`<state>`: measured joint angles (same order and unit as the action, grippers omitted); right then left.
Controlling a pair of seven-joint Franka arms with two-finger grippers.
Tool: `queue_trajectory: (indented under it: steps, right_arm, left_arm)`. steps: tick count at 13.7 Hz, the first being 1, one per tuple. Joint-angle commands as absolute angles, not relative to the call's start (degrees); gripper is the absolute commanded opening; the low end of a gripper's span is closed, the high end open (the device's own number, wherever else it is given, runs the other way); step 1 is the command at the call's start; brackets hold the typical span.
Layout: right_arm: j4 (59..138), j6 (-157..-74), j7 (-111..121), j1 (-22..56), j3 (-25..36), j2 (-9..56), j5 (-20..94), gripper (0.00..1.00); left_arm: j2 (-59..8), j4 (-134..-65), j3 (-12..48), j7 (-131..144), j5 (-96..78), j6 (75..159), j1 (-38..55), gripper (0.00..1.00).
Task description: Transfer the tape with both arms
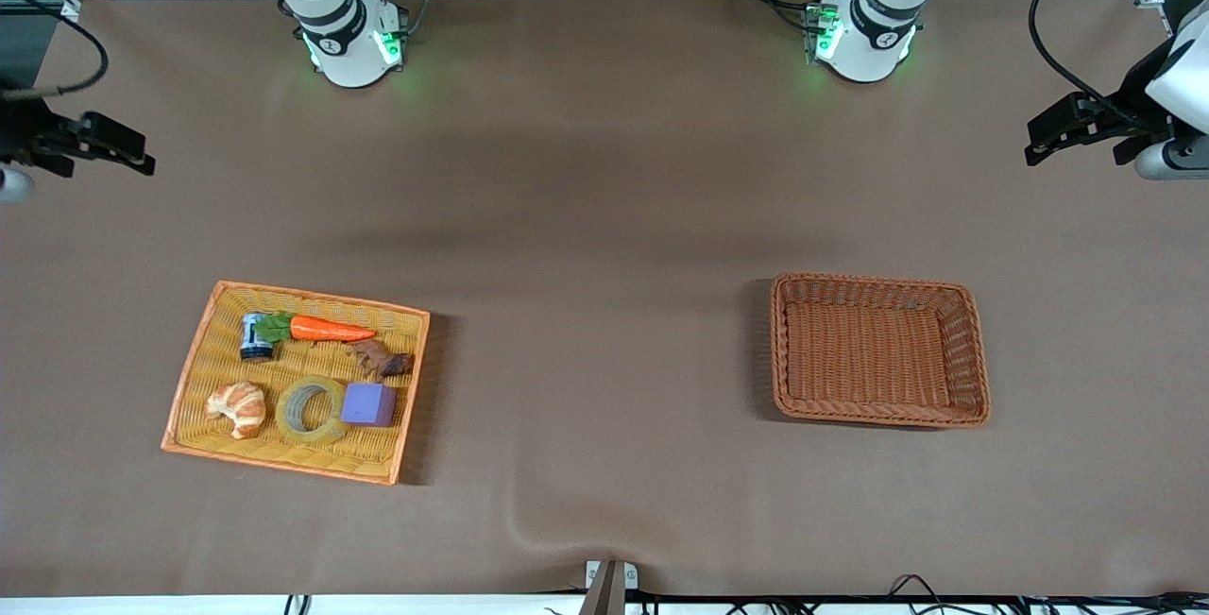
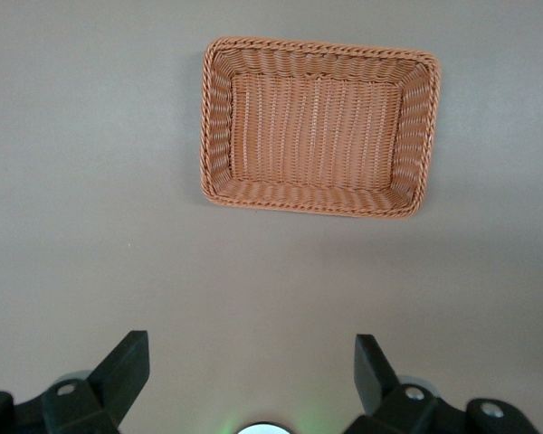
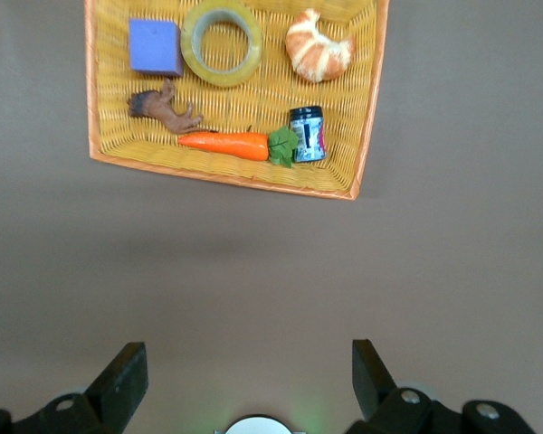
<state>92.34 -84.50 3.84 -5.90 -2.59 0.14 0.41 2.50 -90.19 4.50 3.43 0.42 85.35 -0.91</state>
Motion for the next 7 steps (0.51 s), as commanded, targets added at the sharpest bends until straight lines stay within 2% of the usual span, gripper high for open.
queue_trajectory:
  steps: [1,7]
  right_arm:
    - [91.3,-86.6,4.0,-5.4,-2.4,6.2,-0.7,1.00]
    - [90.9,-96.9,3.8,-5.6,-2.4,19.5,0.2,1.00]
  left_arm:
    - [2.9,-90.5,4.7,3.0,0.7,85.8,-1.2,1.00]
    - [3.6,-90.5,4.7,3.0,0.6,85.7,-1.4,1.00]
